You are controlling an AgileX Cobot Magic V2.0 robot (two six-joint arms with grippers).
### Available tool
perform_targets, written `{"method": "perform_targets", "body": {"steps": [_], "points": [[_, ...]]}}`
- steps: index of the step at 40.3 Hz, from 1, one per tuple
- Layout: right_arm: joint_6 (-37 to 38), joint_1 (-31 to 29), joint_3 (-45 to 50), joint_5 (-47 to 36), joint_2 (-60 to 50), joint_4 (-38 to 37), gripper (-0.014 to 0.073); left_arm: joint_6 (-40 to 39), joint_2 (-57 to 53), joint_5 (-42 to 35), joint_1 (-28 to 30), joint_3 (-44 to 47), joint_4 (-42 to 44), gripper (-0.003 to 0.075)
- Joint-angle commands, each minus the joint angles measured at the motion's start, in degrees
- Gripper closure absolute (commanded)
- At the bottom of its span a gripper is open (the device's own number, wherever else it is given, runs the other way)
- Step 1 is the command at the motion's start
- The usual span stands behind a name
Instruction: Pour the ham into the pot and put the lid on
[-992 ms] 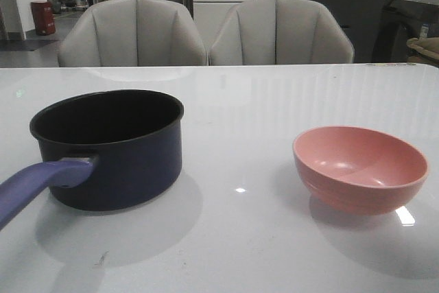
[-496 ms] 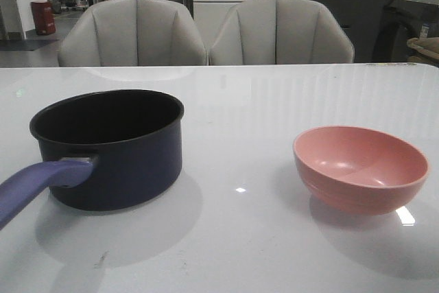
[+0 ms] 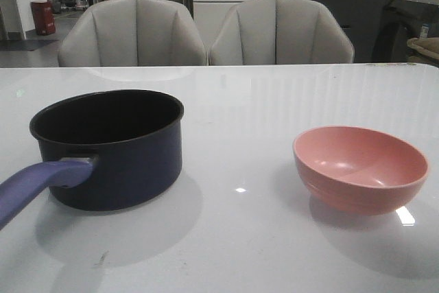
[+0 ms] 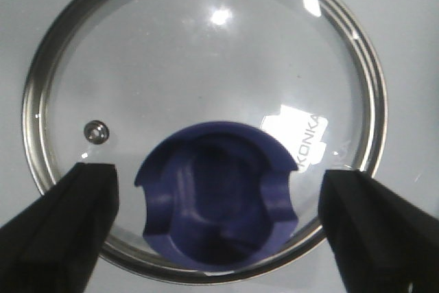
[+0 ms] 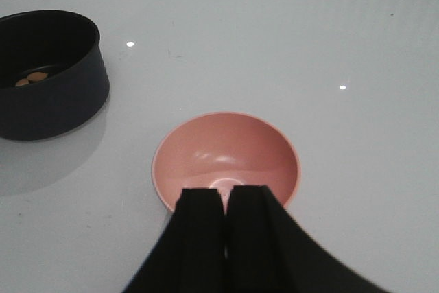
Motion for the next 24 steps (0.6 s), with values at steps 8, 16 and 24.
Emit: {"method": "perform_targets", "body": {"steps": [8,16,24], "points": [[-0.4,0.1,-1.6,-4.4,0.2,0.4,0.0445,-0.1,0.2,-2.7,0.2,-1.6,0.0,0.009],[-0.4,0.1,-1.6,-4.4,0.2,0.4,0.0445,-0.1,2.4,-3.0,0.2,-1.6,0.0,0.0091],[-0.4,0.1,-1.6,-4.4,0.2,0.4,0.0445,-0.1,2.6,-2.4,0.2,-1.6,0.0,0.0185]]}}
